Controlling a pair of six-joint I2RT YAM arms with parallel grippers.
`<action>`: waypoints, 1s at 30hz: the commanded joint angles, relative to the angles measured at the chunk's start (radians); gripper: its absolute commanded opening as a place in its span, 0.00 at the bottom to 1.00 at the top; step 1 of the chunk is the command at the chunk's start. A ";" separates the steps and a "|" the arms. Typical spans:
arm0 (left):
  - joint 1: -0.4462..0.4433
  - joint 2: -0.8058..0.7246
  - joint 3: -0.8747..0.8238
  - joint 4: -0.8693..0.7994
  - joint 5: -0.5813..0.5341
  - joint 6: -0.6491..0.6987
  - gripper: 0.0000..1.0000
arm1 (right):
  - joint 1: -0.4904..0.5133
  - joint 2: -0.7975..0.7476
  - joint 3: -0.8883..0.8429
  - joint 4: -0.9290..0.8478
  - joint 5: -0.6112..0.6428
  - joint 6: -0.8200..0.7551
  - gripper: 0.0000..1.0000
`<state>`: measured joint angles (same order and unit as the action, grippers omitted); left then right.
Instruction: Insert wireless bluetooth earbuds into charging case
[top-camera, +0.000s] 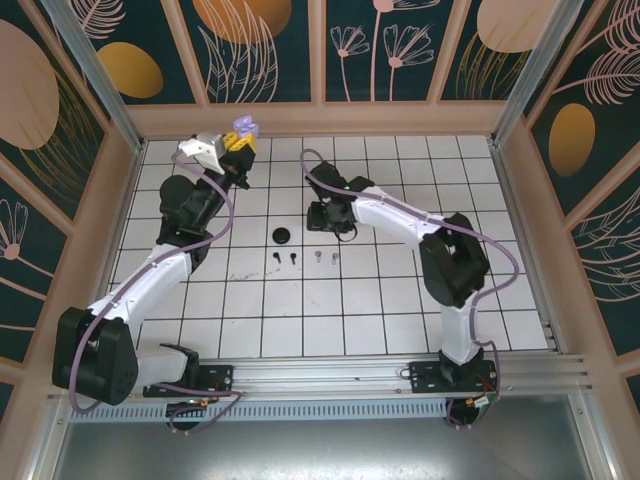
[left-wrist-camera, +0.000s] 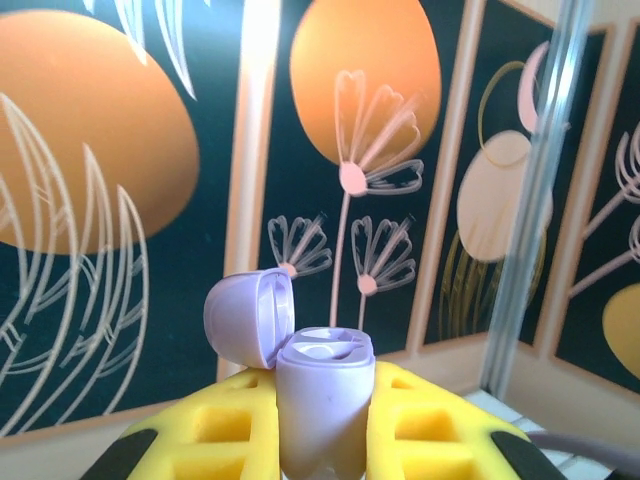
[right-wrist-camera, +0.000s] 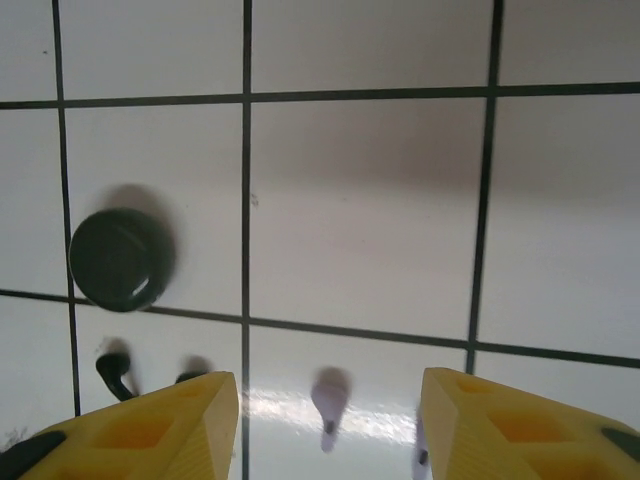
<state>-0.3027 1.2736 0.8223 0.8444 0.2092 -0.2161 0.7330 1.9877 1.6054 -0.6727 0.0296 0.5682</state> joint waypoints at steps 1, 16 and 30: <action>0.001 -0.038 -0.074 0.186 -0.118 -0.042 0.00 | 0.033 0.071 0.089 -0.140 0.039 0.057 0.51; 0.001 -0.083 -0.076 0.120 -0.160 -0.071 0.00 | 0.096 0.209 0.154 -0.210 0.081 0.104 0.45; 0.001 -0.049 -0.072 0.119 -0.103 -0.104 0.00 | 0.105 0.244 0.128 -0.192 0.090 0.116 0.40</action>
<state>-0.3027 1.2194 0.7334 0.9375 0.0902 -0.3012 0.8314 2.2086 1.7329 -0.8425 0.0940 0.6651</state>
